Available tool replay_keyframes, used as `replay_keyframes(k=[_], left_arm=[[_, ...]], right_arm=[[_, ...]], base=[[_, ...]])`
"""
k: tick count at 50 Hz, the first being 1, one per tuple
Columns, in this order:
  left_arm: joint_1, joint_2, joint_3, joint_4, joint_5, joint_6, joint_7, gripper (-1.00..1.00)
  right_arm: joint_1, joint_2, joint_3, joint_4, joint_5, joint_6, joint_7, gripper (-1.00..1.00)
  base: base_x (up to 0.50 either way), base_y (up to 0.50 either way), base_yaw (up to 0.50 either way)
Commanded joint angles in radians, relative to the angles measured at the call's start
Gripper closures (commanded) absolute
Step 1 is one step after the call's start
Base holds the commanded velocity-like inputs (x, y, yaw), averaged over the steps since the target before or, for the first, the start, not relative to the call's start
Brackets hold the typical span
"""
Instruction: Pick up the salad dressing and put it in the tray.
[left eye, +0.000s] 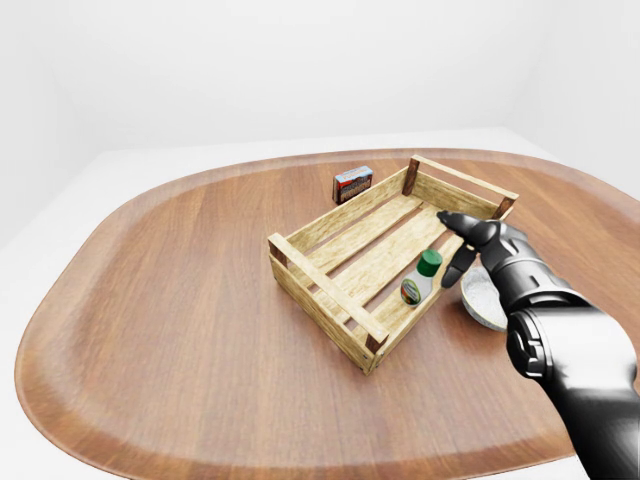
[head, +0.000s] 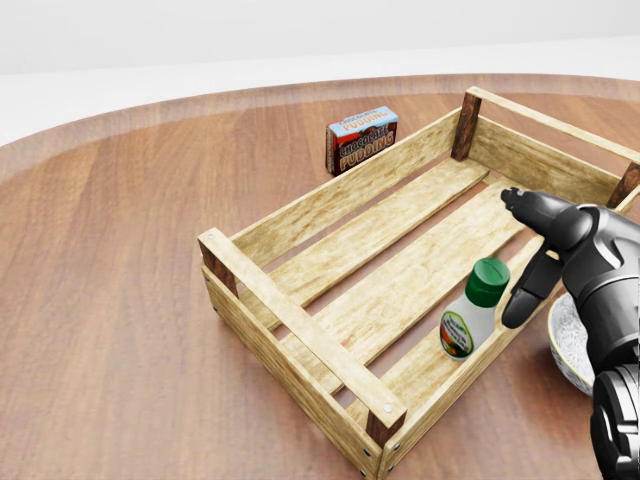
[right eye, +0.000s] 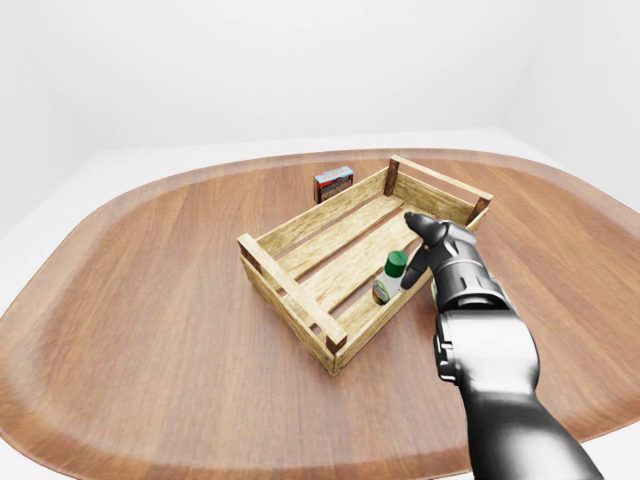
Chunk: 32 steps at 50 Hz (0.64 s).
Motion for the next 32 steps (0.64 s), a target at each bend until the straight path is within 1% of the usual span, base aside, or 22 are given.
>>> replay_keyframes(k=[1,2,7,8,9,11,13,18,25,26,32], left_arm=[[-0.004,-0.002,-0.01,-0.006,-0.002,0.0,0.005,-1.0],[-0.004,-0.003,-0.015,-0.006,0.0,0.0,0.004,-1.0],[-0.005,0.002,-0.008,-0.004,-0.007,0.0,0.004,-1.0],[-0.006,0.003,-0.005,-0.006,-0.01,0.0,0.005,-1.0],[-0.006,0.003,-0.006,-0.007,-0.01,0.0,0.007,-1.0],[-0.007,0.004,-0.008,-0.011,-0.011,0.0,0.009,-1.0],[-0.008,0.005,-0.011,-0.017,-0.012,0.0,0.012,-1.0],[-0.013,0.021,0.009,-0.028,-0.029,0.0,0.017,-1.0],[-0.01,0.017,0.006,-0.026,-0.025,0.0,0.015,-1.0],[-0.009,0.015,0.005,-0.025,-0.023,0.0,0.015,-1.0],[-0.009,0.015,0.006,-0.026,-0.023,0.0,0.015,-1.0]], right_arm=[[-0.213,-0.113,0.03,-0.019,-0.085,0.0,0.124,-1.0],[-0.288,-0.151,0.044,-0.027,-0.114,0.0,0.168,-1.0],[-0.446,-0.226,0.05,-0.039,-0.189,0.0,0.252,-1.0],[-0.502,-0.253,0.055,-0.044,-0.21,0.0,0.288,-1.0],[-0.532,-0.268,0.056,-0.046,-0.227,0.0,0.298,-1.0],[-0.563,-0.282,0.049,-0.048,-0.247,0.0,0.323,-1.0],[-0.586,-0.295,0.044,-0.053,-0.266,0.0,0.325,-1.0],[-0.644,-0.324,0.04,-0.064,-0.31,0.0,0.325,-1.0],[-0.769,-0.344,0.026,-0.071,-0.346,0.0,0.325,-1.0],[-0.802,-0.348,0.025,-0.073,-0.352,0.0,0.325,-1.0],[-0.858,-0.355,0.016,-0.075,-0.375,0.0,0.325,-1.0]], base=[[0.0,0.0,0.0],[0.0,0.0,0.0],[0.0,0.0,0.0],[0.0,0.0,0.0],[0.0,0.0,0.0],[0.0,0.0,0.0],[0.0,0.0,0.0],[0.0,0.0,0.0],[0.0,0.0,0.0],[0.0,0.0,0.0],[0.0,0.0,0.0]])
